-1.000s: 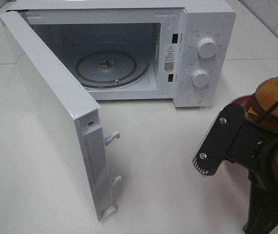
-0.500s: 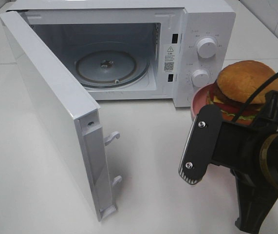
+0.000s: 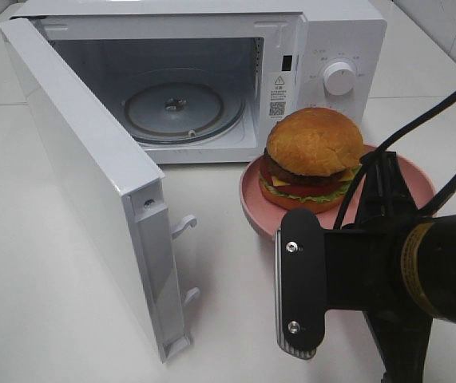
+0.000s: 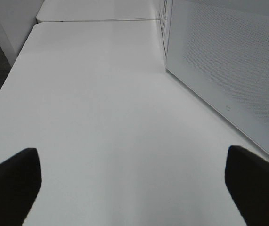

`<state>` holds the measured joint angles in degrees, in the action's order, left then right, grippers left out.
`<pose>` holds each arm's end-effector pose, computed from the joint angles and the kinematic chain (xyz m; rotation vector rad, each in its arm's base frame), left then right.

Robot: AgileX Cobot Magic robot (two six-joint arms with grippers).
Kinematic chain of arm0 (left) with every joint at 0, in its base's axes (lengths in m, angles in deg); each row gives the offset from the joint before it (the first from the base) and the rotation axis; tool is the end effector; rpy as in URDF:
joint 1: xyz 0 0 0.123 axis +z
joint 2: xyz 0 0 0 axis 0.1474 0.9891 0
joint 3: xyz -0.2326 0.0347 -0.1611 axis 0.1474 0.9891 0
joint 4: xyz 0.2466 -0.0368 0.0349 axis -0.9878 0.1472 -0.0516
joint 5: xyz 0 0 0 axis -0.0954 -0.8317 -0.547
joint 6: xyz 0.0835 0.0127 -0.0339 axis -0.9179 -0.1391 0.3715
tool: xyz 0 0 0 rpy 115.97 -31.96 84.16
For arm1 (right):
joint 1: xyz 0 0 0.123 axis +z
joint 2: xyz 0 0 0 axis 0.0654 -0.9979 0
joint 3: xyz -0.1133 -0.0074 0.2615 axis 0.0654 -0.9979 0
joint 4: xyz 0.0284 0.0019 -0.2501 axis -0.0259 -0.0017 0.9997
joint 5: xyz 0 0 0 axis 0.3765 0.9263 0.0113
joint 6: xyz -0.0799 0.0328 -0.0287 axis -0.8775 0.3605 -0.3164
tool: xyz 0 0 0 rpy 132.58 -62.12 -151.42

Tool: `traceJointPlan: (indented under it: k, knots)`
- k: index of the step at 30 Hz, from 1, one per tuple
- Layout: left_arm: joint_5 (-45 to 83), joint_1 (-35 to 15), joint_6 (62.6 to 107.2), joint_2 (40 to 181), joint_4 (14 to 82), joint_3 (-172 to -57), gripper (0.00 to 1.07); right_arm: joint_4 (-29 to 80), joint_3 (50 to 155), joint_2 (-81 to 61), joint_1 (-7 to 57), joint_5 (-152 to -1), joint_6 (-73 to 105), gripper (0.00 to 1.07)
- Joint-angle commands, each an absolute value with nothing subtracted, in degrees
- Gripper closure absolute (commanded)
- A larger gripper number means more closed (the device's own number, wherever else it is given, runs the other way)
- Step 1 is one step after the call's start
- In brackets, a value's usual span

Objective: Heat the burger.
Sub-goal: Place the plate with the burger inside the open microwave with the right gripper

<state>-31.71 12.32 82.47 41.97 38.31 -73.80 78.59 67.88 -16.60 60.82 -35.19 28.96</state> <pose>-0.0077 -0.0077 0.2808 0.0476 2.0348 0.0037 0.1326 0.1758 0.2014 -1.8597 1.7045 -0.4921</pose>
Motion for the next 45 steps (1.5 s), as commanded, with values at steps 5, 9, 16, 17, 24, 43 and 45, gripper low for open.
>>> traceJointPlan:
  k: [5, 9, 16, 17, 24, 43, 45]
  knots:
    - [-31.5, 12.3, 82.4, 41.2, 38.8, -73.9, 0.09, 84.1, 67.9, -16.1, 60.9, -39.2, 26.1, 1.02]
    - [-31.5, 12.3, 82.4, 41.2, 38.8, -73.9, 0.09, 86.8, 67.9, -16.1, 60.7, -41.4, 24.4, 1.02]
    - [-31.5, 12.3, 82.4, 41.2, 38.8, -73.9, 0.09, 87.0, 67.9, -16.1, 60.7, -47.1, 19.8, 1.02]
    - [-31.5, 12.3, 82.4, 41.2, 38.8, -73.9, 0.09, 87.0, 67.9, -16.1, 60.7, -47.8, 19.3, 1.02]
    - [-31.5, 12.3, 82.4, 41.2, 38.8, -73.9, 0.09, 81.7, 67.9, -16.1, 54.9, -53.2, 11.4, 1.02]
    - [-31.5, 12.3, 82.4, 41.2, 38.8, -73.9, 0.09, 58.2, 67.9, -16.1, 38.3, -71.5, -32.1, 1.02]
    - [-31.5, 12.3, 82.4, 41.2, 38.8, -73.9, 0.09, 54.2, 67.9, -16.1, 37.7, -72.5, -37.1, 1.02]
